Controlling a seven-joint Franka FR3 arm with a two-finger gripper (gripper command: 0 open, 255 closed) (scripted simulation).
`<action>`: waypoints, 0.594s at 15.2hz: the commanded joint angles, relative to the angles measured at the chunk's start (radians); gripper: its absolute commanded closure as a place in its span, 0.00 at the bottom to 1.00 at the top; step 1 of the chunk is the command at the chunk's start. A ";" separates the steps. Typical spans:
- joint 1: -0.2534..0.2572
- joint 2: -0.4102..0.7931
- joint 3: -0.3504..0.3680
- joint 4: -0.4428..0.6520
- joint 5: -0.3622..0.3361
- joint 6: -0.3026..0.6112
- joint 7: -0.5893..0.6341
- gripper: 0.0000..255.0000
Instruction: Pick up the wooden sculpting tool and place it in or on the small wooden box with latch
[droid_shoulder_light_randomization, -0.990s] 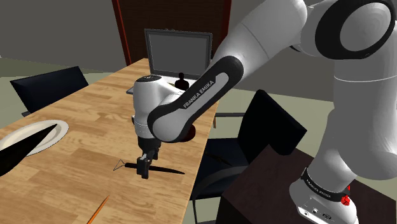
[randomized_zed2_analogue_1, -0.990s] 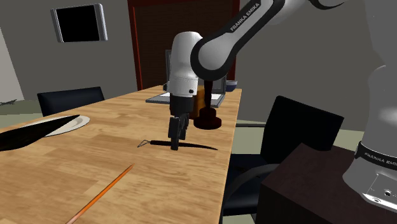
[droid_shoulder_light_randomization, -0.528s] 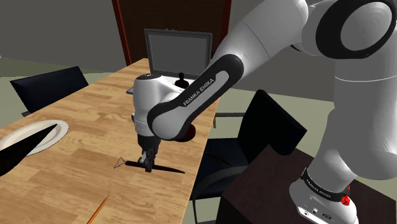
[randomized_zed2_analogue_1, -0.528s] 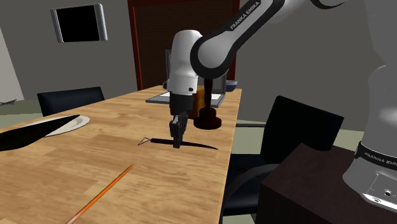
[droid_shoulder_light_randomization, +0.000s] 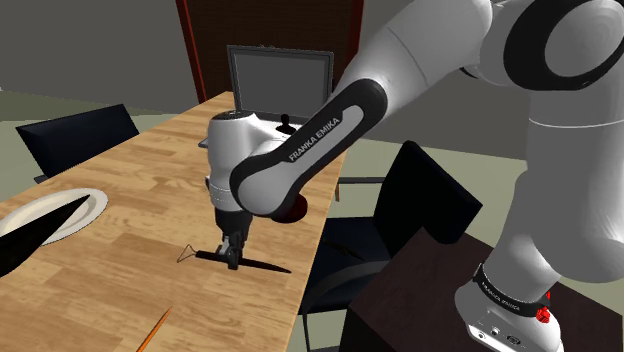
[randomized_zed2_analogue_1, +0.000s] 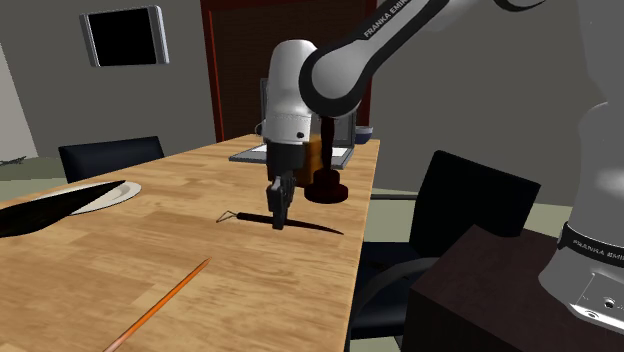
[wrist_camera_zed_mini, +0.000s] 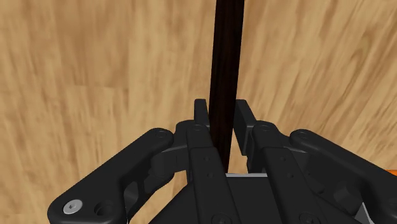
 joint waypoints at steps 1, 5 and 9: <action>-0.003 -0.018 0.003 0.005 0.005 -0.023 -0.001 1.00; -0.007 -0.050 0.008 0.019 0.014 -0.068 -0.002 1.00; -0.011 -0.080 0.011 0.037 0.023 -0.115 -0.003 1.00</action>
